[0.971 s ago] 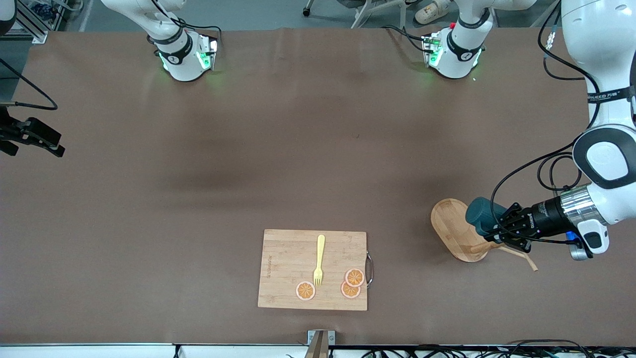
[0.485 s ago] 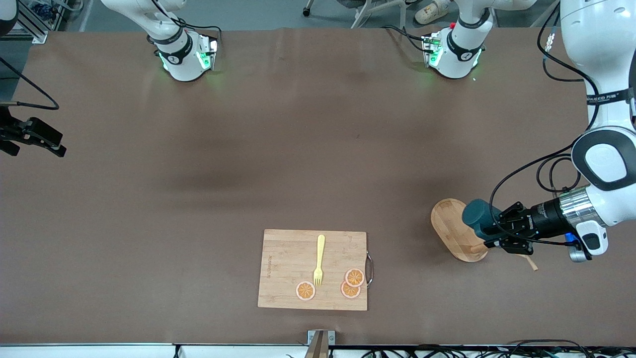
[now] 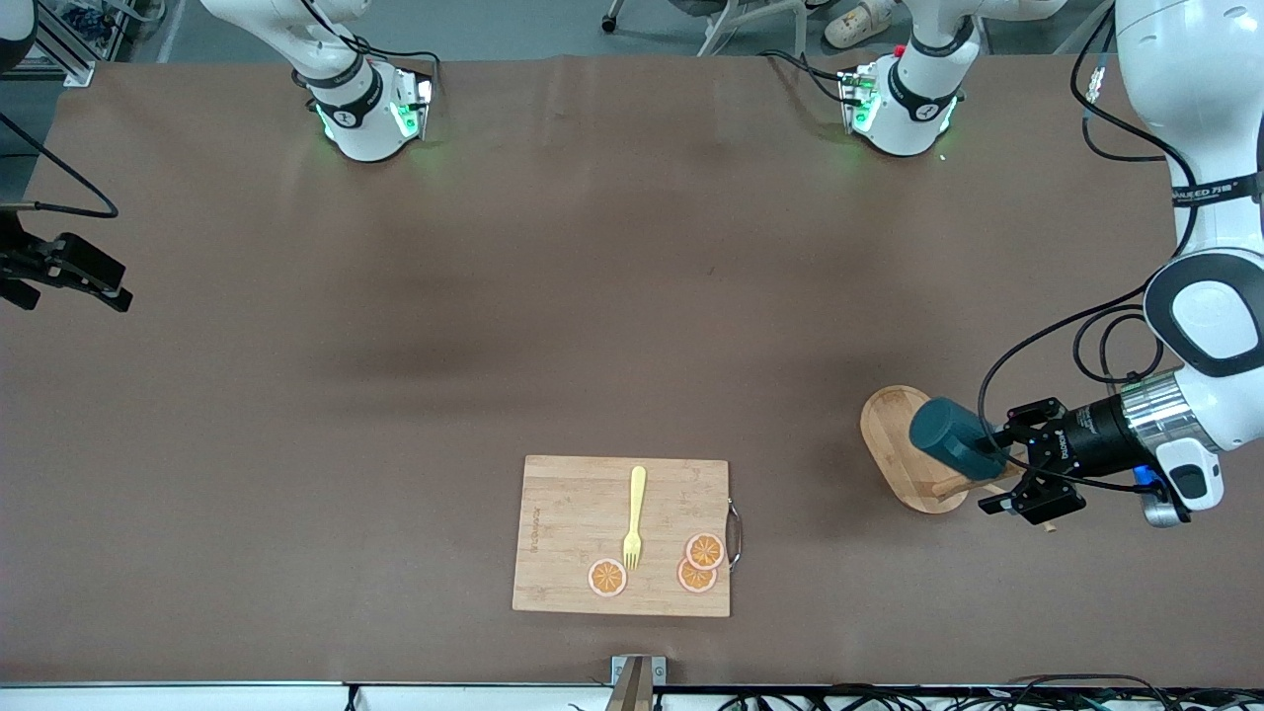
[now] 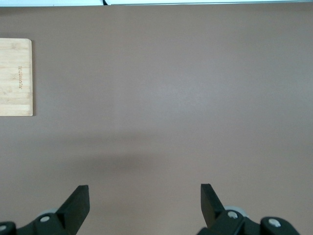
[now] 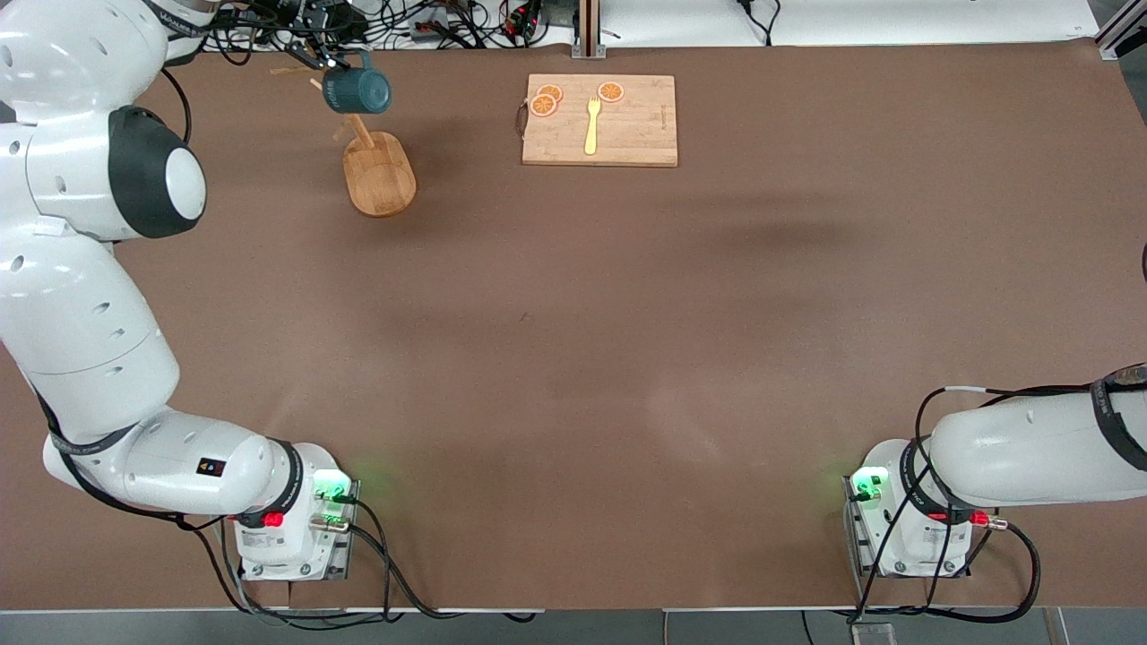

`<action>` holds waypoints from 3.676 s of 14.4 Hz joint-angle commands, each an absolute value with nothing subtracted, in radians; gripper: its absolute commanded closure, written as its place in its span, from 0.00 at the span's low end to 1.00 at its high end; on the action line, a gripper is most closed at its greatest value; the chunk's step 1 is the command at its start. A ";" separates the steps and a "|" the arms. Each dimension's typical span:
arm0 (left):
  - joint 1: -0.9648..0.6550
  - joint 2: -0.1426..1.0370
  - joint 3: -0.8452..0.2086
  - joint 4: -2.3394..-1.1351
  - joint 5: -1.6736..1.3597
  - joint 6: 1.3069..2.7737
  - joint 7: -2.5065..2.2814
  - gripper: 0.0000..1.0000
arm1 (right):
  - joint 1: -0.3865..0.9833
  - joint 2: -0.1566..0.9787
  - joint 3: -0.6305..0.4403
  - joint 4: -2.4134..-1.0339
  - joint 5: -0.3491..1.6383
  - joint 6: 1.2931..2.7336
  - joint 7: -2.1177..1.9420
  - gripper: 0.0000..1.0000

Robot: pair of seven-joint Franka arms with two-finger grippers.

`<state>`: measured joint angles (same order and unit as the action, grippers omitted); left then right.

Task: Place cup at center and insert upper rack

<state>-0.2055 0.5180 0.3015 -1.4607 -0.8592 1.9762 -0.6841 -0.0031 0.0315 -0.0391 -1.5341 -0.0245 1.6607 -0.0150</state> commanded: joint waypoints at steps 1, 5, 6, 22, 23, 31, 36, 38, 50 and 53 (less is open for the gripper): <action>-0.212 0.509 0.302 -1.422 -0.772 1.976 -0.672 0.00 | 0.006 0.014 -0.043 -1.554 -0.021 1.667 -0.023 0.00; -0.219 0.457 0.293 -1.411 -0.636 1.976 -0.676 0.00 | 0.015 0.012 -0.044 -1.552 -0.021 1.667 -0.023 0.00; -0.222 0.434 0.291 -1.413 -0.565 1.976 -0.667 0.00 | 0.015 0.012 -0.044 -1.552 -0.021 1.667 -0.023 0.00; -0.153 0.019 0.253 -1.509 -0.129 1.600 -0.012 0.00 | 0.015 0.014 -0.043 -1.552 -0.021 1.669 -0.023 0.00; -0.153 0.002 0.255 -1.514 -0.127 1.577 0.011 0.00 | 0.015 0.014 -0.043 -1.552 -0.021 1.669 -0.023 0.00; -0.068 -0.040 0.130 -1.517 -0.106 1.559 0.051 0.00 | 0.017 0.014 -0.043 -1.552 -0.021 1.669 -0.023 0.00; -0.032 -0.038 0.092 -1.511 -0.106 1.566 0.049 0.00 | 0.017 0.014 -0.043 -1.552 -0.021 1.669 -0.023 0.00; 0.012 -0.035 0.039 -1.511 -0.106 1.572 0.049 0.00 | 0.017 0.014 -0.043 -1.551 -0.021 1.669 -0.018 0.00; -0.038 -0.035 0.060 -1.506 -0.089 1.591 0.040 0.00 | 0.008 0.014 -0.049 -1.559 -0.021 1.663 -0.021 0.00; -0.041 -0.034 0.055 -1.508 -0.078 1.597 0.041 0.00 | 0.008 0.012 -0.051 -1.559 -0.021 1.664 -0.021 0.00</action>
<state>-0.0363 -0.0222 0.0590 -1.5027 -0.1067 1.5860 0.0399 0.0078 0.0315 -0.0477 -1.5371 -0.0245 1.6603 -0.0150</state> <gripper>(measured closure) 0.000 0.000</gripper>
